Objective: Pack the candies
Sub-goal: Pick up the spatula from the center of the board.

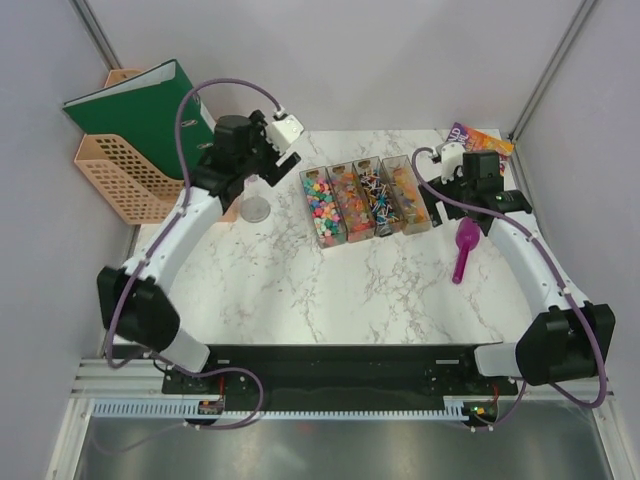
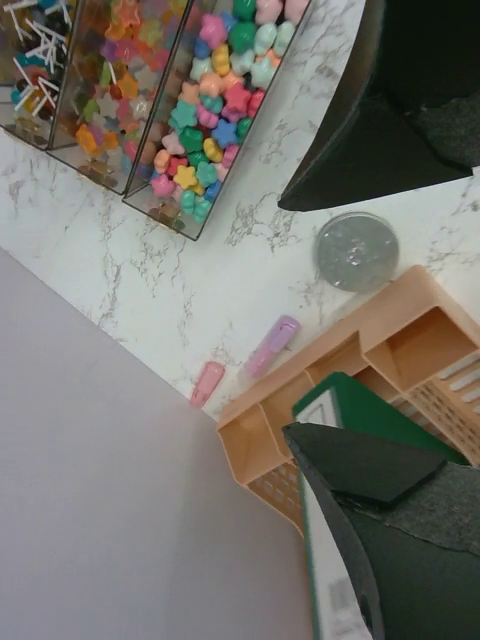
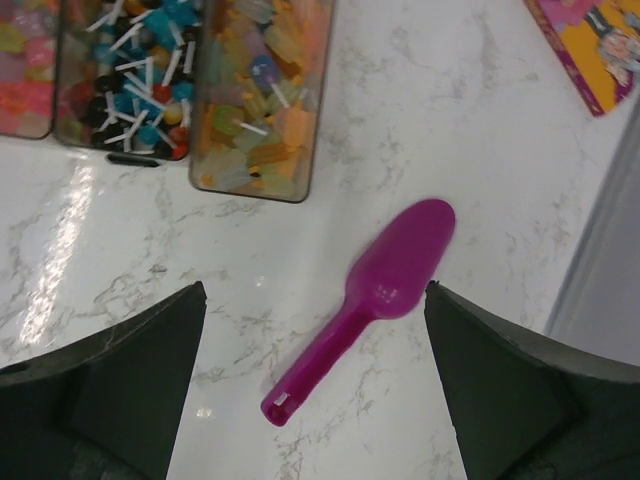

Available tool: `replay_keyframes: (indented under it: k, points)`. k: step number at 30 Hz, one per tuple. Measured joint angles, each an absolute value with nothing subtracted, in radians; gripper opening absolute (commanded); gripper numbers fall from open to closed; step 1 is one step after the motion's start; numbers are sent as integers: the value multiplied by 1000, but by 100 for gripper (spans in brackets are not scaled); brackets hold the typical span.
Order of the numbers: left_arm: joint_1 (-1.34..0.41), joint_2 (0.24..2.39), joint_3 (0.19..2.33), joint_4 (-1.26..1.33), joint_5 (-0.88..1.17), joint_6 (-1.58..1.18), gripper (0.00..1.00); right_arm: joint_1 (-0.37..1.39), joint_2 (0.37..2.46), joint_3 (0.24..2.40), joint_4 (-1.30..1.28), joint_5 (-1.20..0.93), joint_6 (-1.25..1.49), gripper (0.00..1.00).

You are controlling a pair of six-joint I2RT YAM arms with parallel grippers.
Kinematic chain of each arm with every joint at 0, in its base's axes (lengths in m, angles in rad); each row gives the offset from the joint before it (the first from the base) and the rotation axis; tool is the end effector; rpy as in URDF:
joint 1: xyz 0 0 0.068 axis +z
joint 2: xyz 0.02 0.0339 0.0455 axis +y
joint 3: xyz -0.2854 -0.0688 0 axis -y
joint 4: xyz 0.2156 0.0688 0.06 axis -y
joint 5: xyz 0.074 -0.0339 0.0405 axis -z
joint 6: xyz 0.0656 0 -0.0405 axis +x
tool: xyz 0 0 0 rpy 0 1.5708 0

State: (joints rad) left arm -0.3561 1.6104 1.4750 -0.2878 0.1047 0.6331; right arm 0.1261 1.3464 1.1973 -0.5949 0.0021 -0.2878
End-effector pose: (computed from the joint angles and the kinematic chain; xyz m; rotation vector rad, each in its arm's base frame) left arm 0.3538 -0.1389 0.3718 1.0045 1.7205 0.0743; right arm 0.2791 0.0352 0.3245 -0.4749 2.2671 -0.0845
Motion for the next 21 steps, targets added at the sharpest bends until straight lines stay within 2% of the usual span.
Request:
replay_keyframes:
  k: [4, 7, 14, 21]
  points:
    - [-357, 1383, 1340, -339, 110, 609, 87, 126, 1346, 1161, -629, -165, -398, 98]
    - [-358, 1295, 1234, -418, 124, 599, 87, 126, 1376, 1138, -647, -165, -434, 97]
    - [-358, 1301, 1141, -545, 141, 571, 84, 4, 1512, 1076, -704, 21, -273, 93]
    - [-358, 1346, 1178, -544, 167, 546, 83, 2, 1516, 1029, -737, 55, -138, 90]
